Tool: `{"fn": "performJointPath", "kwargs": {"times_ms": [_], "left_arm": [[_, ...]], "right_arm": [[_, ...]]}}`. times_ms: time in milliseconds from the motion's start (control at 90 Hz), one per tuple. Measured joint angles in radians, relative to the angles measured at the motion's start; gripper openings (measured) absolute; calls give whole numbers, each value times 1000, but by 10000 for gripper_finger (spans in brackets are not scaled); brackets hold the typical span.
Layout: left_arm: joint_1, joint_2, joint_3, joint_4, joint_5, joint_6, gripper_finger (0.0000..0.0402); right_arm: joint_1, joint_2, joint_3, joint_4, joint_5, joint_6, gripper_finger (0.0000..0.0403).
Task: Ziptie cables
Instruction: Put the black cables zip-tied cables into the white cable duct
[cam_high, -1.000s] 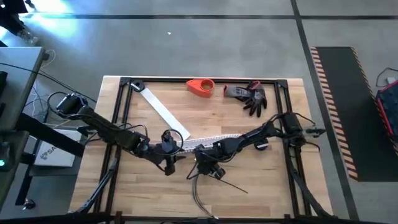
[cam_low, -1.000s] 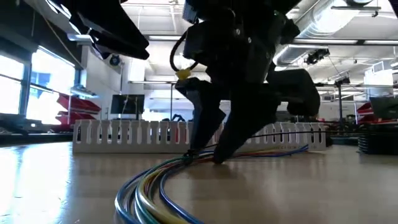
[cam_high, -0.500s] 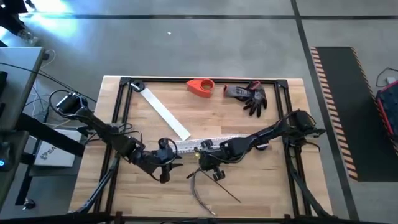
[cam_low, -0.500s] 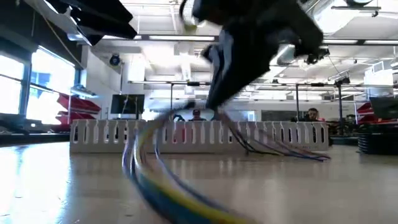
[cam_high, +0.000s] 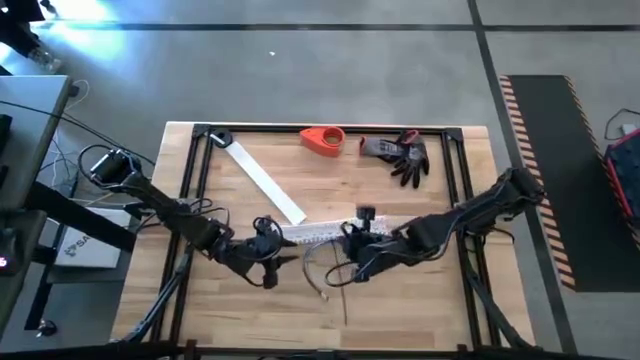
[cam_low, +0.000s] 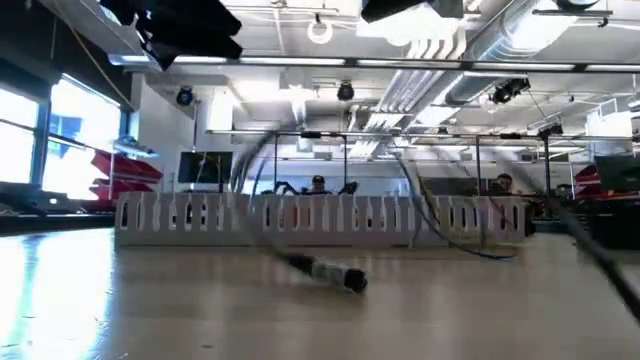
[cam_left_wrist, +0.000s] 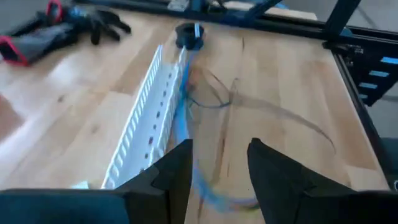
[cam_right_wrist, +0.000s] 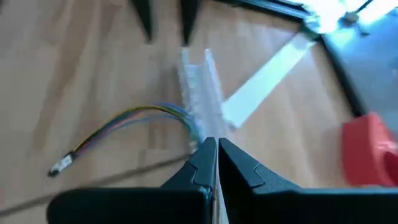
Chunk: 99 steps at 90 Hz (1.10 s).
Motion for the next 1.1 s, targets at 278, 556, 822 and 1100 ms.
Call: {"fn": "performJointPath", "kwargs": {"times_ms": [278, 556, 822, 1100], "left_arm": [[18, 5, 0, -32, 218, -32, 136], [2, 11, 34, -140, 442, -180, 126], [13, 114, 34, -31, 584, -34, 112], [188, 391, 232, -42, 1035, 296, 104]], "right_arm": [[-5, 88, 0, 0, -178, 3, 4], [-24, 200, 0, 37, -348, -57, 99], [-3, 256, 0, -16, -421, -116, 159], [89, 73, 0, -220, -224, 220, 161]]}}
